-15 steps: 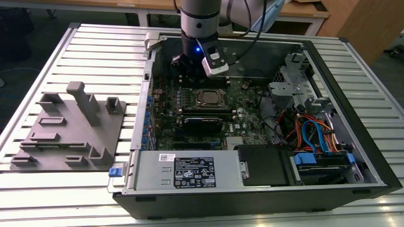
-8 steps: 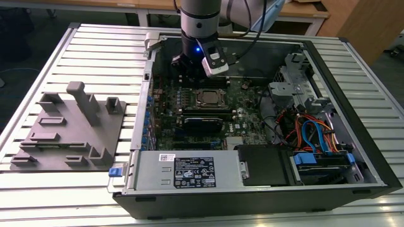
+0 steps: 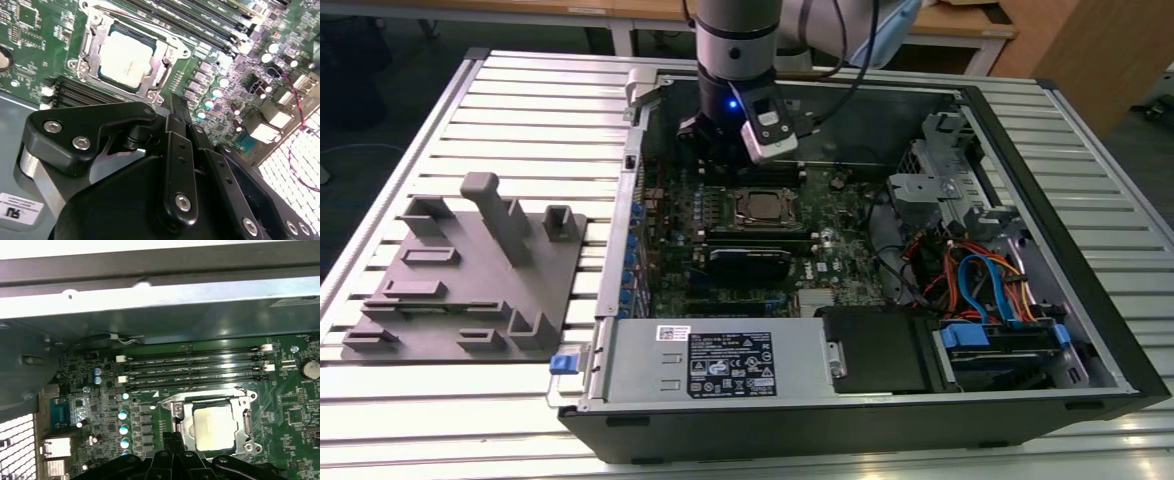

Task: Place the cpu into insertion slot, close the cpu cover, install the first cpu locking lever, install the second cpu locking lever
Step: 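Install the first cpu locking lever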

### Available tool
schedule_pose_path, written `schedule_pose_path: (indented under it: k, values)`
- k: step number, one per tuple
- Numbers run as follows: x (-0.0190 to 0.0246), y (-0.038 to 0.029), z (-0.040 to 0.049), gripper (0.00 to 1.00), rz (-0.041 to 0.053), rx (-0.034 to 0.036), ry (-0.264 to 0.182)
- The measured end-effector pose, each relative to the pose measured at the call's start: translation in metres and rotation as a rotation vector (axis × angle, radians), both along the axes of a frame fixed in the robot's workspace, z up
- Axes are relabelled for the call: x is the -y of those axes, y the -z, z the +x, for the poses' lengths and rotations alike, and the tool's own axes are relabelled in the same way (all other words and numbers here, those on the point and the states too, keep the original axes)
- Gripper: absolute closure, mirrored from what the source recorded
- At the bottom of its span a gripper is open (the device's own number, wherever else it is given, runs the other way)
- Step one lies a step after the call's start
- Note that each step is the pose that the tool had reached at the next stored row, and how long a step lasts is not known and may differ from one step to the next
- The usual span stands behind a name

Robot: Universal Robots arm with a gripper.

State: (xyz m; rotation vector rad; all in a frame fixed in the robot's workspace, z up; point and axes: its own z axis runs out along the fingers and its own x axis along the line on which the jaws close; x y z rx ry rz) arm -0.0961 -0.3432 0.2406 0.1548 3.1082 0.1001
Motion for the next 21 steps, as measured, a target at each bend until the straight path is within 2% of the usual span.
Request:
schedule_pose_path:
  k: [7, 10, 12, 21]
  values:
    - [0.0000, 0.0004, -0.0053, 0.90, 0.0000, -0.0001, 0.000]
    - [0.0000, 0.0005, -0.0054, 0.90, 0.0000, -0.0004, 0.000]
    - [0.0000, 0.0005, -0.0054, 0.90, -0.0001, -0.0047, 0.000]
    - [0.0000, 0.0005, -0.0065, 0.90, 0.0001, -0.0050, 0.000]
